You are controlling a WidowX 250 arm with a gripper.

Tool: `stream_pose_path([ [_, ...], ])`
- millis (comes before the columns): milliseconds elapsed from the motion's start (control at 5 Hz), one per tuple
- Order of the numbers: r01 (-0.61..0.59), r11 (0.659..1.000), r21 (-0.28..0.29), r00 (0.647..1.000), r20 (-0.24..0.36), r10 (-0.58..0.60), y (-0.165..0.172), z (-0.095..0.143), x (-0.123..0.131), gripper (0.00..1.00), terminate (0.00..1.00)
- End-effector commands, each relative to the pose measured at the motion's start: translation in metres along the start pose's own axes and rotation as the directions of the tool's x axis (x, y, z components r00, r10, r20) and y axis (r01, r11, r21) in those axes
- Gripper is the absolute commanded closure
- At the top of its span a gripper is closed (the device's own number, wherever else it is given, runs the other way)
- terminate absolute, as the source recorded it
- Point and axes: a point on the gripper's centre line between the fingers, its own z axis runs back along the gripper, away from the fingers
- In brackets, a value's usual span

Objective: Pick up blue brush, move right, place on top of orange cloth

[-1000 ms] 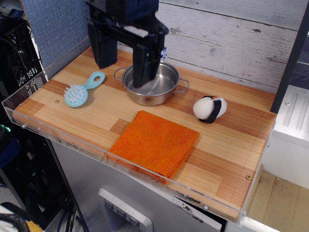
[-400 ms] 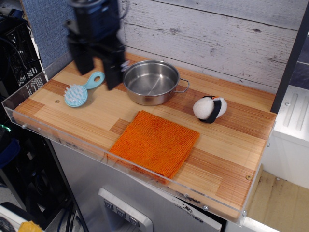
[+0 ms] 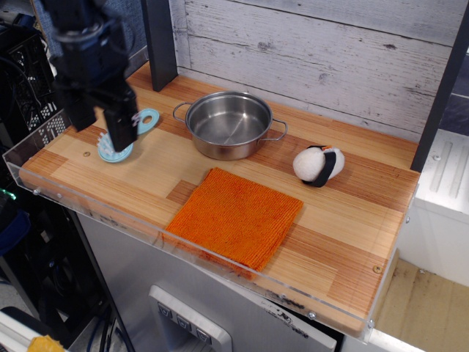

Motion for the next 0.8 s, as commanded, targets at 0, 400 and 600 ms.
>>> stream_pose_path([
  [0, -0.104, 0.994, 0.026, 0.995, 0.001, 0.104, 0.035, -0.012, 0.007, 0.00, 0.00],
  [400, -0.085, 0.995, 0.050, 0.996, 0.004, 0.085, 0.030, -0.016, 0.030, 0.00, 0.00],
  [600, -0.090, 0.995, 0.040, 0.996, 0.006, 0.089, 0.017, -0.019, 0.044, 0.00, 0.00],
])
